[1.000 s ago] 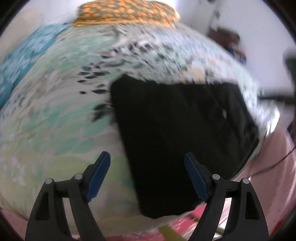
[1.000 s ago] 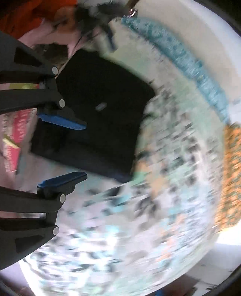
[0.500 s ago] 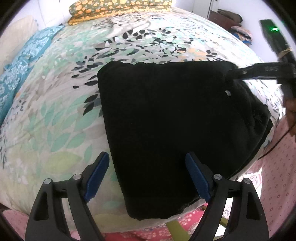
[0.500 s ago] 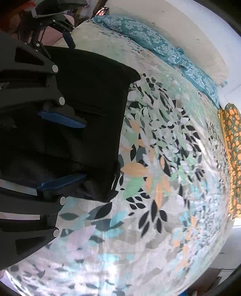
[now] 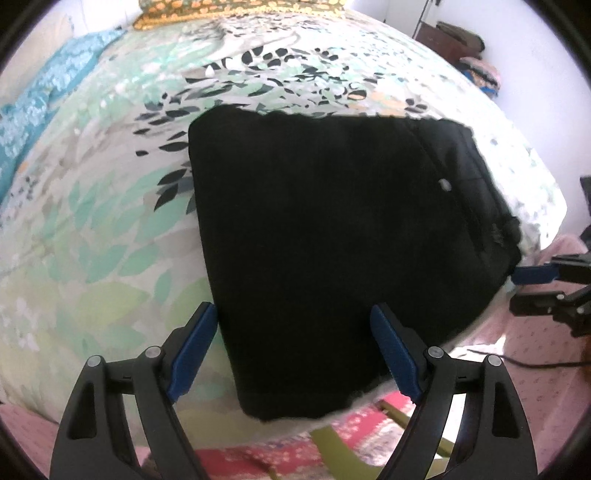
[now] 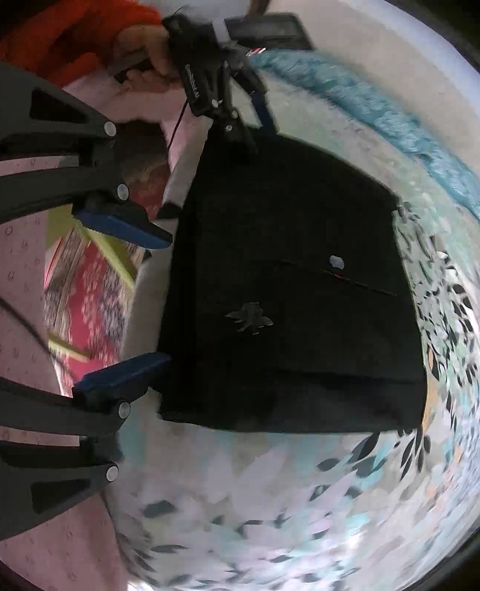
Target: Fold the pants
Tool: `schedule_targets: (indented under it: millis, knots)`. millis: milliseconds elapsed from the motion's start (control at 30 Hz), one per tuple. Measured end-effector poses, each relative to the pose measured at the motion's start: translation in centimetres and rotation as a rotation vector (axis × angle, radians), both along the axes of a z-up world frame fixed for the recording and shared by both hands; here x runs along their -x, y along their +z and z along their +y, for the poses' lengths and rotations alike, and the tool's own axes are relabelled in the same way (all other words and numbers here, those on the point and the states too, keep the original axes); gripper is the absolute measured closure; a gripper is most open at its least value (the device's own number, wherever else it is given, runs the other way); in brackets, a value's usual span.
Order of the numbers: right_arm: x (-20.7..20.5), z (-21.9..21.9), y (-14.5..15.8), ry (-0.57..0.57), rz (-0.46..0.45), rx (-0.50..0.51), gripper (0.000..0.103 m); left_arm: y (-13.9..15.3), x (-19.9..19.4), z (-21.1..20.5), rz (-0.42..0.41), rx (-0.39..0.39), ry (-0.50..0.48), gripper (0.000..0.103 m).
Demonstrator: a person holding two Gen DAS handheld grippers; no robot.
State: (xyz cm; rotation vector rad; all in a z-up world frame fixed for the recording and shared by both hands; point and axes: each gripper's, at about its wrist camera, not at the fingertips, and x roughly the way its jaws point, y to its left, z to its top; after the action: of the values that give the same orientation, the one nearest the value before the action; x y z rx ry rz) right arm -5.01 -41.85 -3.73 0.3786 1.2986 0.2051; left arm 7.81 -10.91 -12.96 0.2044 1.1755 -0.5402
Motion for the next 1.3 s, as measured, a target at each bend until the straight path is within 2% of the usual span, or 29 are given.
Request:
schedule_targets:
  millis: [33,133,167,267,333,433,500,567,600,633,667,700,733,767,833,867,1000,1100,1133,1267,1300]
  knots:
    - [0.3,-0.5,0.9,-0.010,-0.030,0.002,0.040,0.7,-0.2,0.8,0.007,0.035,0.012,0.017]
    - [0.6,-4.0,3.3,-0.090,-0.121,0.018,0.000,2.3,-2.0,3.8,0.019,0.143,0.089,0.013]
    - [0.4,-5.0,3.4,-0.112,-0.135,0.011,0.000,2.4,-3.0,4.6,0.028,0.166,0.119,0.012]
    - [-1.5,-8.8,1.4,-0.193,-0.127,-0.177,0.000,1.1,-6.3,6.9,0.106,0.239,0.199,0.011]
    - [-3.2,-10.3,-1.2,-0.235,-0.089,-0.279,0.000,-0.6,-8.0,7.7,0.191,0.323,0.223,0.012]
    - [-5.5,-10.3,-5.3,-0.230,-0.005,-0.347,0.000,-3.0,-8.8,7.3,0.313,0.395,0.203,0.012]
    - [-6.3,-9.5,-6.9,-0.196,0.022,-0.411,0.000,-4.3,-8.6,6.1,0.362,0.383,0.163,0.012]
    - [-6.5,-9.0,-6.9,-0.163,-0.013,-0.450,0.000,-5.0,-8.3,5.4,0.373,0.363,0.156,0.012]
    - [-6.7,-8.5,-7.1,-0.140,-0.016,-0.531,0.002,-5.0,-8.2,5.2,0.369,0.373,0.159,0.012]
    - [-6.9,-8.0,-7.2,-0.112,-0.014,-0.594,0.006,-5.0,-8.0,4.9,0.376,0.406,0.152,0.017]
    - [-6.9,-7.2,-7.0,-0.079,-0.012,-0.561,0.011,-5.1,-7.8,4.6,0.403,0.457,0.131,0.030]
    - [-7.1,-6.4,-7.0,-0.039,-0.002,-0.521,0.013,-5.1,-7.6,4.2,0.406,0.459,0.120,0.042]
    - [-7.2,-5.6,-6.8,-0.011,0.000,-0.488,0.023,-4.6,-7.2,3.8,0.359,0.423,0.099,0.054]
    - [-7.1,-5.4,-6.7,-0.009,-0.002,-0.493,0.039,-4.2,-7.0,3.6,0.337,0.417,0.077,0.059]
    - [-7.0,-5.4,-6.0,-0.015,-0.036,-0.541,0.056,-3.2,-7.1,4.3,0.334,0.455,0.084,0.071]
    - [-7.0,-5.1,-5.4,-0.010,-0.061,-0.555,0.060,-2.6,-7.1,4.6,0.329,0.479,0.090,0.072]
    - [-7.9,-3.5,-2.0,0.028,-0.151,-0.545,0.063,1.1,-7.7,4.9,0.254,0.519,0.054,0.075]
    - [-10.7,-2.7,0.7,0.066,-0.215,-0.522,0.064,3.3,-9.4,4.5,0.194,0.532,0.039,0.075]
    - [-11.0,-3.1,1.3,0.072,-0.227,-0.509,0.064,3.8,-10.5,4.3,0.172,0.530,0.041,0.075]
    - [-16.8,-3.8,2.6,0.033,-0.269,-0.411,0.064,4.6,-14.4,4.1,0.105,0.509,0.095,0.074]
    - [-18.0,-3.9,2.6,0.014,-0.263,-0.370,0.063,4.4,-15.7,3.7,0.082,0.466,0.127,0.072]
